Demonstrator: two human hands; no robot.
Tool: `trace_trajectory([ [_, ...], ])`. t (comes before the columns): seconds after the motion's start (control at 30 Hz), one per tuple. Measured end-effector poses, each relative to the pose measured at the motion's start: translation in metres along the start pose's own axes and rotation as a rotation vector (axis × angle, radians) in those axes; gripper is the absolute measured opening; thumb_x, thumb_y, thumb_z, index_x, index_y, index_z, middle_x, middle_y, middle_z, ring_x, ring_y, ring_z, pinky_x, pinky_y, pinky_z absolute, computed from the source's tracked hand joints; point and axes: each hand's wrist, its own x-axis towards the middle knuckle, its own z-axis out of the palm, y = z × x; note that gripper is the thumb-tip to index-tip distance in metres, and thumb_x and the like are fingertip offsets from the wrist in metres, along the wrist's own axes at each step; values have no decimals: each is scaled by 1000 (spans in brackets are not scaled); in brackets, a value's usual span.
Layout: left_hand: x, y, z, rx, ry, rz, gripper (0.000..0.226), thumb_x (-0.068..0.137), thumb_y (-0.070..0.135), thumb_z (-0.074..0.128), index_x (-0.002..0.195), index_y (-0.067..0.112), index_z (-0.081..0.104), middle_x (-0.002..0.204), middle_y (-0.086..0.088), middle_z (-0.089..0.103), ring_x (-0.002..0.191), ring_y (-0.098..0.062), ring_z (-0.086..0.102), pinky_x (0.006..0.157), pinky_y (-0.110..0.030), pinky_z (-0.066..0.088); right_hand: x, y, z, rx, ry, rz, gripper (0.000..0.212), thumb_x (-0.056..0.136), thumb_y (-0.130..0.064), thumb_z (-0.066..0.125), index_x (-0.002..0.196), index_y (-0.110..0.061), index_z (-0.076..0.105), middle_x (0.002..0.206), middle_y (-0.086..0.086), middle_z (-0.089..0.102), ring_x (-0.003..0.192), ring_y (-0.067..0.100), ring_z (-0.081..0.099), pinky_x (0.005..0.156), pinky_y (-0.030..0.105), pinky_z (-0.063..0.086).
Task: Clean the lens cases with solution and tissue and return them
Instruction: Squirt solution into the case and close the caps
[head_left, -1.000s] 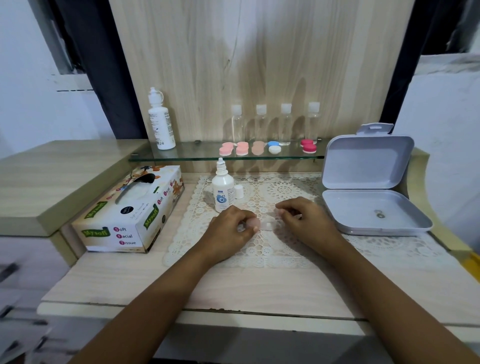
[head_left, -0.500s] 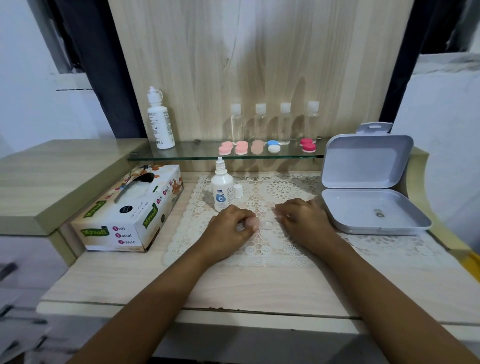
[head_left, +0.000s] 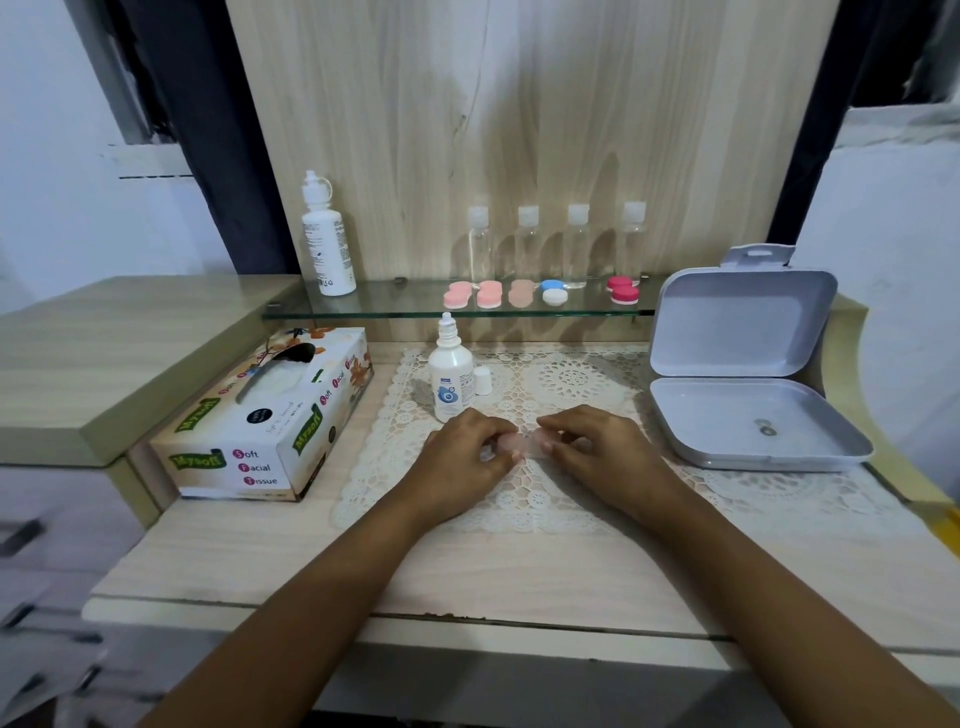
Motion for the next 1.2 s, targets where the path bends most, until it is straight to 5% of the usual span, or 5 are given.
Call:
trace_trajectory([
  [0.23,0,-1,1,-13,4,-7,23,88,33,61,108,23,65,105,3,57,101,-12,53,96,-42,41,0,-2,1,-61,-25,-29,23,86,-26,62,105,-15,69,102,3,66,94,18,59,86,35,46],
  [0.57,2,-1,1,-11,3,-11,24,87,35,61,108,24,64,104,5,56,100,-9,52,96,-41,41,2,0,7,-89,9,36,31,82,-40,65,102,-17,65,88,-4,54,84,14,53,83,36,46],
  [0.77,1,-2,1,-14,8,-4,24,87,31,62,109,22,64,105,3,57,100,-10,53,95,-40,42,0,0,2,9,-60,-8,39,91,-21,54,130,-15,53,125,0,57,111,14,54,99,32,41],
  [0.97,1,-2,2,-11,15,-1,23,87,32,62,107,22,64,103,4,57,99,-10,53,95,-40,42,1,-1,3,-64,-27,-42,24,88,-26,60,103,-10,68,100,6,65,95,22,57,85,37,45],
  [1.2,1,-1,1,-4,13,-1,25,87,34,62,109,22,64,105,4,57,100,-10,53,95,-39,42,2,1,10,-49,17,27,27,82,-36,65,101,-17,61,95,-5,58,91,14,54,87,39,45],
])
